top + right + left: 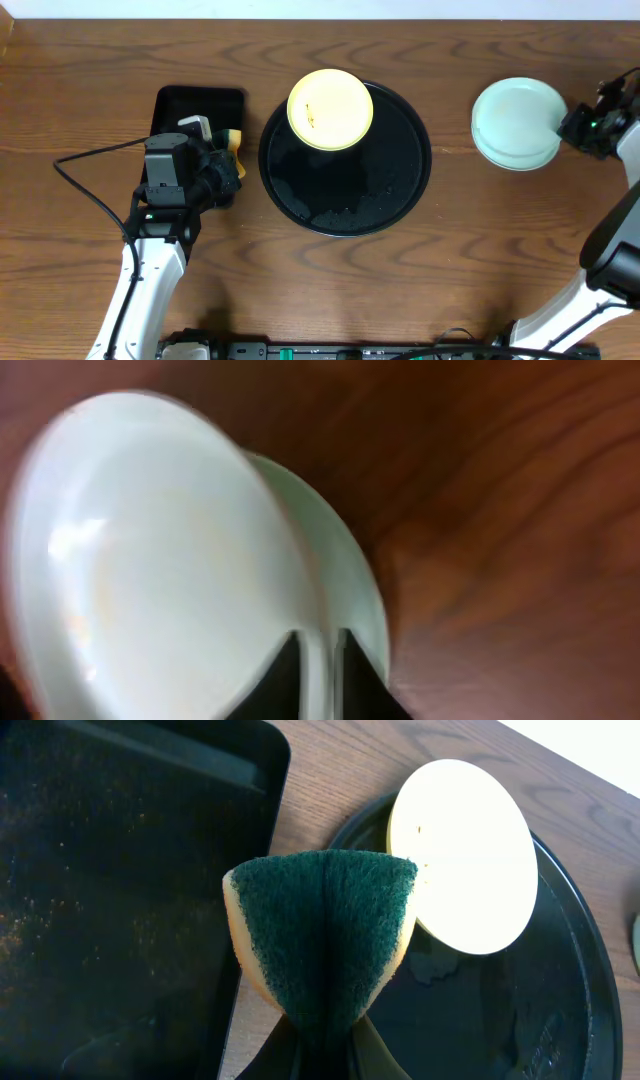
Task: Clean dirty plates on tray and stack at the side
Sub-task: 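Carry the pale blue plate right and stack it on the other plate, then move right gripper to the yellow plate and grasp its rim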
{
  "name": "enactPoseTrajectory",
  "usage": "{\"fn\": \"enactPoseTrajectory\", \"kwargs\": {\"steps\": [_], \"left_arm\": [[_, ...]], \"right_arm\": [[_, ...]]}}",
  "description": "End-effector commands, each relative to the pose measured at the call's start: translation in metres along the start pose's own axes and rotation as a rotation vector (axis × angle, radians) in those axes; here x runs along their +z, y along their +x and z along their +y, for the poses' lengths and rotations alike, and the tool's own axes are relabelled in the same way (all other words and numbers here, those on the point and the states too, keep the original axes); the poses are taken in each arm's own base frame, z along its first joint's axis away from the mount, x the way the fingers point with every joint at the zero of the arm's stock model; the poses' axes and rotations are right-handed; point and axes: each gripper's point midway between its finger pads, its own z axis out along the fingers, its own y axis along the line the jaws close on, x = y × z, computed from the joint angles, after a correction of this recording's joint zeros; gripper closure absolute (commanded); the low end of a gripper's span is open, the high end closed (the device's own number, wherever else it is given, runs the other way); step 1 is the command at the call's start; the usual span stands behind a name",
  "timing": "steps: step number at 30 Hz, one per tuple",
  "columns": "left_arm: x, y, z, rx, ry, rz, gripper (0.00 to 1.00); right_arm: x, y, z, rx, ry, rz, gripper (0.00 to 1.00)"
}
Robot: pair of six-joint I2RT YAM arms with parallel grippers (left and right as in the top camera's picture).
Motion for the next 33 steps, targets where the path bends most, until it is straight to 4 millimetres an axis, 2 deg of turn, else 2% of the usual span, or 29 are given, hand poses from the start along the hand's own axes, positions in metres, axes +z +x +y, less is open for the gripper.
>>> {"fn": "enactPoseTrajectory", "kwargs": {"steps": [1,2,5,6,8,11,17,20,23,27,31,33], "left_arm": [[0.0,-0.004,-0.001,0.01,0.003,-0.01,0.92],[0.0,-0.004,-0.001,0.01,0.003,-0.01,0.92],[0.0,-0.005,-0.001,0.01,0.003,-0.011,0.92],[0.0,-0.005,-0.001,0.01,0.002,-0.011,0.92],[0.0,-0.005,-0.001,0.01,0.003,-0.011,0.92],[0.0,-0.004,-0.001,0.01,0.003,-0.01,0.92],[0.0,-0.003,0.0,0.008,0.0,-0.003,0.91],[0.0,-0.001,0.0,0.006,-0.002,0.003,0.92],[0.0,-0.001,0.0,0.007,-0.002,0.003,0.92],[0.0,-0.001,0.0,0.007,-0.002,0.003,0.91],[0.0,-0.001,0.0,0.007,-0.002,0.003,0.91],[0.0,-0.001,0.0,0.007,-0.002,0.003,0.91]], "right_arm": [[0.001,-0.002,0.011,-0.018,-0.056,0.0,0.7],[0.001,-0.001,0.012,-0.021,-0.061,0.005,0.66],[-0.001,0.009,0.036,-0.151,-0.192,0.04,0.49],[-0.002,0.014,0.043,-0.176,-0.225,0.053,0.46],[-0.003,0.02,0.058,-0.212,-0.269,0.072,0.45],[-0.005,0.032,0.091,-0.295,-0.326,0.113,0.46],[-0.005,0.075,0.188,-0.578,-0.383,0.186,0.47],[0.005,0.095,0.233,-0.698,-0.373,0.155,0.47],[0.02,0.112,0.267,-0.801,-0.329,0.106,0.46],[0.041,0.146,0.313,-0.92,-0.34,0.062,0.46],[0.064,0.157,0.324,-0.892,-0.258,0.018,0.47],[0.074,0.165,0.333,-0.906,-0.273,0.004,0.47]]}}
